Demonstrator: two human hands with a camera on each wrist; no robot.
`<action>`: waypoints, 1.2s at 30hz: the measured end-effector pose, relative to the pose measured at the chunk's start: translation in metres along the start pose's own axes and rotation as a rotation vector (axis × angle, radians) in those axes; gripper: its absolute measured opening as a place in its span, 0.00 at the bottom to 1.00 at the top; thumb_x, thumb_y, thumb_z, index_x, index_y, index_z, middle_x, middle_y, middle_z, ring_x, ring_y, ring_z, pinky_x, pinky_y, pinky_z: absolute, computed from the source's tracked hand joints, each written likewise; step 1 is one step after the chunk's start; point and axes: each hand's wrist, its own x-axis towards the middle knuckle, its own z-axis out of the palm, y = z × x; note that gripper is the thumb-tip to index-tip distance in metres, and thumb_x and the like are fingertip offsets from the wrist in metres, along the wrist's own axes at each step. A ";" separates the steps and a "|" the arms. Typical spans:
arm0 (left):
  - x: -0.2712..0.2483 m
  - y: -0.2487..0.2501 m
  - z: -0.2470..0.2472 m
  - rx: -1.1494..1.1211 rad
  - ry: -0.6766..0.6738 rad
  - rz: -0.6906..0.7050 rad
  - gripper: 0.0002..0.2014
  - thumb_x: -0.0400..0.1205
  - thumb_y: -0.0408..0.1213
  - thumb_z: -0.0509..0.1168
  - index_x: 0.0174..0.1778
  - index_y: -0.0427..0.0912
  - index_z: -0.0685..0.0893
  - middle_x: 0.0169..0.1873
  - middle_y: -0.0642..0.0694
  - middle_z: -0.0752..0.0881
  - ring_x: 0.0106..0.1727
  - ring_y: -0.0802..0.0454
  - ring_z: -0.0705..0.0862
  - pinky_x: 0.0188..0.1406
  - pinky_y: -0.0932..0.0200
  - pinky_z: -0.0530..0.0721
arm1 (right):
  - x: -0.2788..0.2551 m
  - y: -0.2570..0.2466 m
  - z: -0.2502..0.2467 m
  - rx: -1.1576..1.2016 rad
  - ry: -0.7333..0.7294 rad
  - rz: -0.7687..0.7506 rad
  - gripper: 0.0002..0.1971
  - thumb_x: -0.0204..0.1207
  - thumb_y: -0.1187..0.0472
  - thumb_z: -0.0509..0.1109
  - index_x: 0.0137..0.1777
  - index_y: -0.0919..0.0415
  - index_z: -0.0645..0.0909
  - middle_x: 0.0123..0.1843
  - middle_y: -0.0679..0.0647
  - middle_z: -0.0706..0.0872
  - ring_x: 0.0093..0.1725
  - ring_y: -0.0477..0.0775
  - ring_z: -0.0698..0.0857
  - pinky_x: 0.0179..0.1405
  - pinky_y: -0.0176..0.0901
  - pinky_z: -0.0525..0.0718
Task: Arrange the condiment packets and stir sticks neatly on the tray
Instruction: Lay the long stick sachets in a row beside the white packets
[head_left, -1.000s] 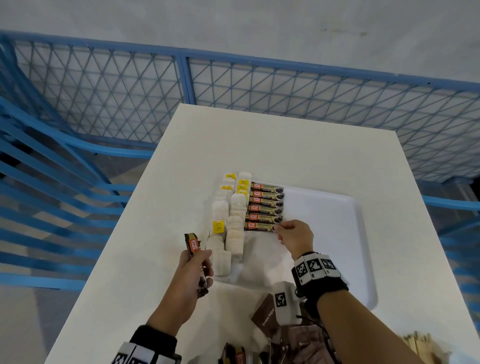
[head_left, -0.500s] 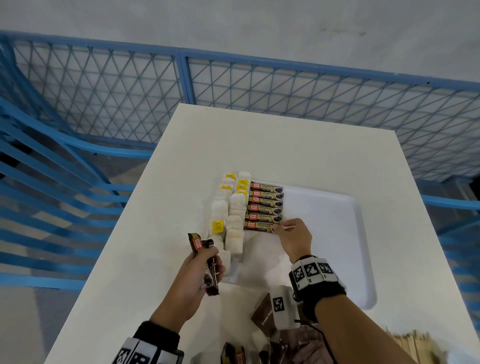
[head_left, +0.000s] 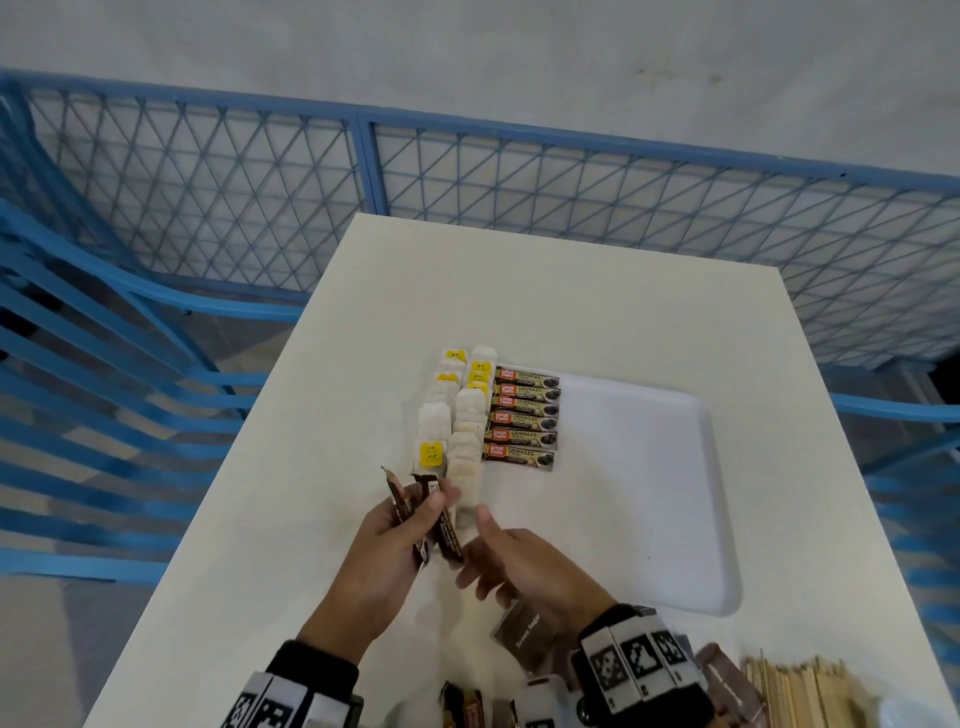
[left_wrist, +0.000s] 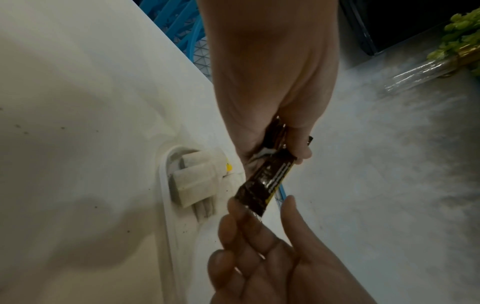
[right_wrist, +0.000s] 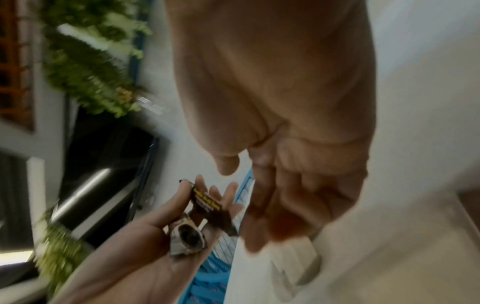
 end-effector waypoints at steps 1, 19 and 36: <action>0.000 -0.001 0.000 0.012 -0.005 0.010 0.09 0.81 0.31 0.59 0.50 0.36 0.84 0.46 0.45 0.90 0.49 0.56 0.87 0.39 0.66 0.86 | -0.001 0.002 0.000 0.071 -0.043 0.026 0.29 0.81 0.37 0.50 0.50 0.59 0.84 0.39 0.50 0.89 0.33 0.44 0.81 0.29 0.33 0.73; -0.002 -0.007 -0.006 0.482 0.222 0.077 0.05 0.79 0.35 0.69 0.40 0.40 0.88 0.16 0.58 0.78 0.20 0.62 0.72 0.24 0.68 0.66 | -0.005 0.015 -0.023 0.574 0.257 -0.094 0.06 0.70 0.76 0.72 0.47 0.73 0.84 0.31 0.57 0.85 0.28 0.49 0.82 0.30 0.33 0.84; -0.011 -0.006 -0.011 0.510 0.293 -0.013 0.06 0.83 0.38 0.61 0.50 0.42 0.70 0.36 0.45 0.78 0.26 0.52 0.66 0.29 0.59 0.65 | 0.032 0.024 -0.077 0.280 0.664 -0.043 0.04 0.75 0.68 0.71 0.48 0.66 0.83 0.35 0.55 0.84 0.30 0.49 0.77 0.29 0.35 0.78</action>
